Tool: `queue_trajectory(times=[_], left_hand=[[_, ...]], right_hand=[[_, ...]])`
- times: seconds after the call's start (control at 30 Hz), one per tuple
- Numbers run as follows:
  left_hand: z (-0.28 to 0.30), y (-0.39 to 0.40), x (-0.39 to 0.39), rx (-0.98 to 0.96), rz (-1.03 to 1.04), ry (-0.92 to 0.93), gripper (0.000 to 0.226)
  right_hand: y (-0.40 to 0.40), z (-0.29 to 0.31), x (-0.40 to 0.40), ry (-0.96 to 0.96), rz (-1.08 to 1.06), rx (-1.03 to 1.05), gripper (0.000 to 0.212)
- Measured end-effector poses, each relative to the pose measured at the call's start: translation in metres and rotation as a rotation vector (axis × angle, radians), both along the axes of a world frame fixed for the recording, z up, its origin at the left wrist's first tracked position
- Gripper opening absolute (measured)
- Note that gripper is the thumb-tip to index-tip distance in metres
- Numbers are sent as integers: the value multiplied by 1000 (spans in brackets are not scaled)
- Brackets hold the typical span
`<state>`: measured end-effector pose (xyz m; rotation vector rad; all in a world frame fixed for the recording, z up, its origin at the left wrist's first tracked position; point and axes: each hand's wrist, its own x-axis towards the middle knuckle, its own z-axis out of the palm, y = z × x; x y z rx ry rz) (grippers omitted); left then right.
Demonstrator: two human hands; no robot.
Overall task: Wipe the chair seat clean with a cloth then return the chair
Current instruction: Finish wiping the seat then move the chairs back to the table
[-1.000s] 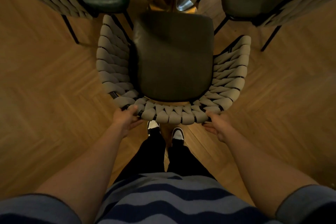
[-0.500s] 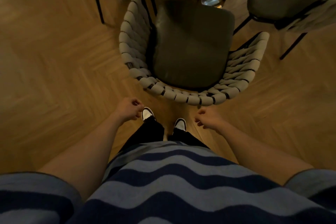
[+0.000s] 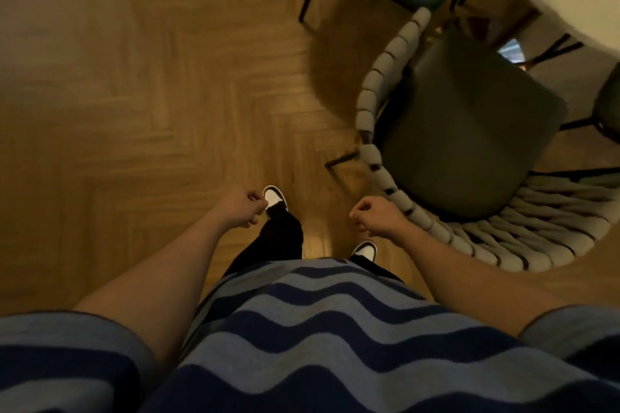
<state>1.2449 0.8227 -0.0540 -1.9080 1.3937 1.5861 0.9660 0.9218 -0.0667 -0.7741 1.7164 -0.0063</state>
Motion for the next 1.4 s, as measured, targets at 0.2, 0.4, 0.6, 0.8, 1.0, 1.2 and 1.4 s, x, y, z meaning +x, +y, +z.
queue_trajectory(times=[0.2, 0.4, 0.6, 0.8, 1.0, 1.2, 1.4], left_hand=[[-1, -72, 59, -2, 17, -26, 15], [-8, -157, 78, 24, -77, -41, 13], [-18, -261, 37, 5, -209, -11, 12], [-23, -359, -40, -16, -391, 5, 17], [-30, -436, -123, -22, -597, 51, 19], [-34, -497, -195, -27, -845, 92, 16], [-39, -553, -250, -130, -1194, 144, 17]], right_hand=[[-92, -1, 53, 19, -5, 15, 13], [-164, 3, 68, 20, -84, 4, 12], [-229, -2, 42, 8, -191, -10, 16], [-295, -17, 5, 27, -312, -3, 9], [-348, -22, -29, 22, -477, -1, 13], [-388, -24, -50, 56, -607, 3, 19], [-430, -26, -45, 92, -803, 2, 14]])
